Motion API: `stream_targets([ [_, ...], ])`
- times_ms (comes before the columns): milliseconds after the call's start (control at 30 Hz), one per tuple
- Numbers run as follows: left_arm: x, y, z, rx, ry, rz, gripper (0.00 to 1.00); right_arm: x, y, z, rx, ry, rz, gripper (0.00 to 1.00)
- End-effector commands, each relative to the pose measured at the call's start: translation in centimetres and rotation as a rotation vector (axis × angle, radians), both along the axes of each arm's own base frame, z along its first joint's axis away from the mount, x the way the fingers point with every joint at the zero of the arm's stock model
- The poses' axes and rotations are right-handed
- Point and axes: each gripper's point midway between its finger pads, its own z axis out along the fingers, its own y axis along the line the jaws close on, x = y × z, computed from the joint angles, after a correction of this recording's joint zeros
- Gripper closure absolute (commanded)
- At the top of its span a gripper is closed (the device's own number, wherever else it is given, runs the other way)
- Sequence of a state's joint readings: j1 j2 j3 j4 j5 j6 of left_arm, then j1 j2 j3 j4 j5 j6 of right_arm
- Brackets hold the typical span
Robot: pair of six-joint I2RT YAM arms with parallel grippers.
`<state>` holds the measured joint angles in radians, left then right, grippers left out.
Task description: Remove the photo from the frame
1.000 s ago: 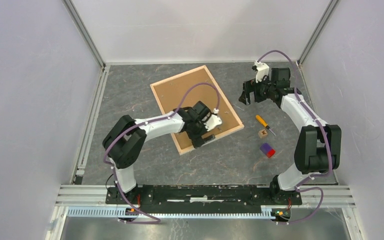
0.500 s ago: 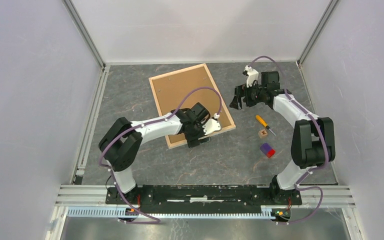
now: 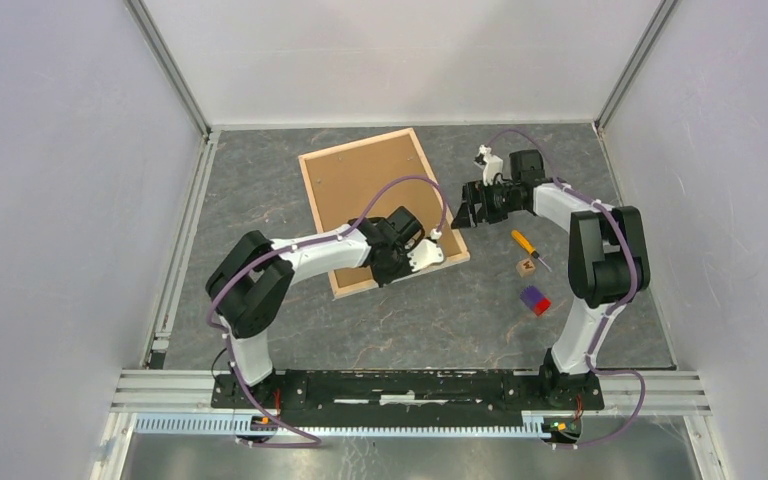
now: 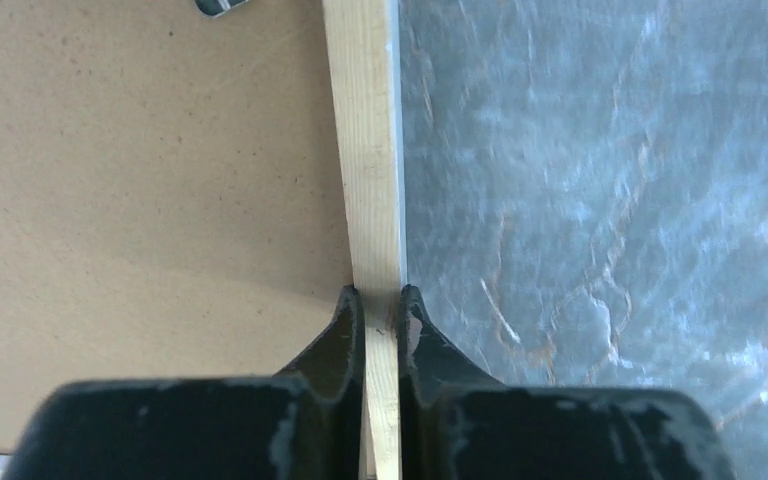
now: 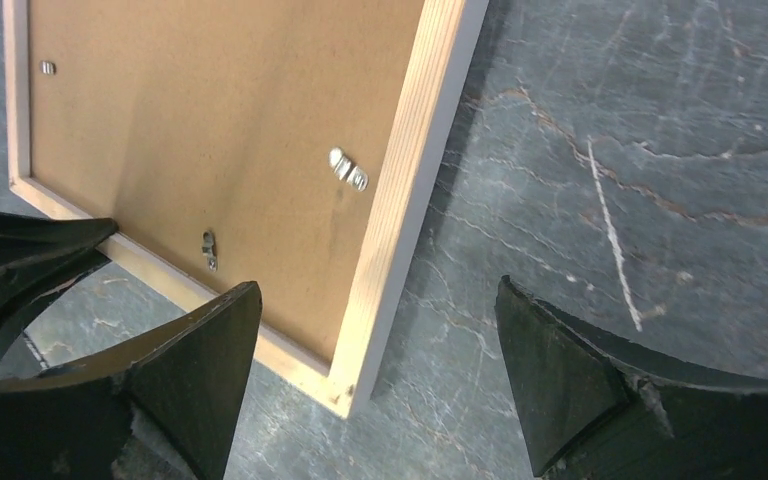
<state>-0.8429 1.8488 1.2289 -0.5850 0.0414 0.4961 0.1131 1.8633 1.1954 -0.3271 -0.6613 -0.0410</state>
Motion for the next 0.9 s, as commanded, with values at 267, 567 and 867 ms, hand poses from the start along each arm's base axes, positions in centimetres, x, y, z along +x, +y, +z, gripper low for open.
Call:
stream_targets([
  [267,-3.3,1.5,6.5,-0.208,-0.001,-0.122,0.98,-0.2,3.9,2.1,0.323,0.143,-0.050,0.08],
  [567,-5.6,2.4,8.2,-0.278,-0.027,-0.231,0.98,-1.6,6.6,2.3,0.534,0.302,-0.105,0.08],
  [867,-7.6,2.7,8.2,-0.317,0.006,-0.295,0.98,-3.7,10.7,1.5,0.675,0.465,-0.115,0.22],
])
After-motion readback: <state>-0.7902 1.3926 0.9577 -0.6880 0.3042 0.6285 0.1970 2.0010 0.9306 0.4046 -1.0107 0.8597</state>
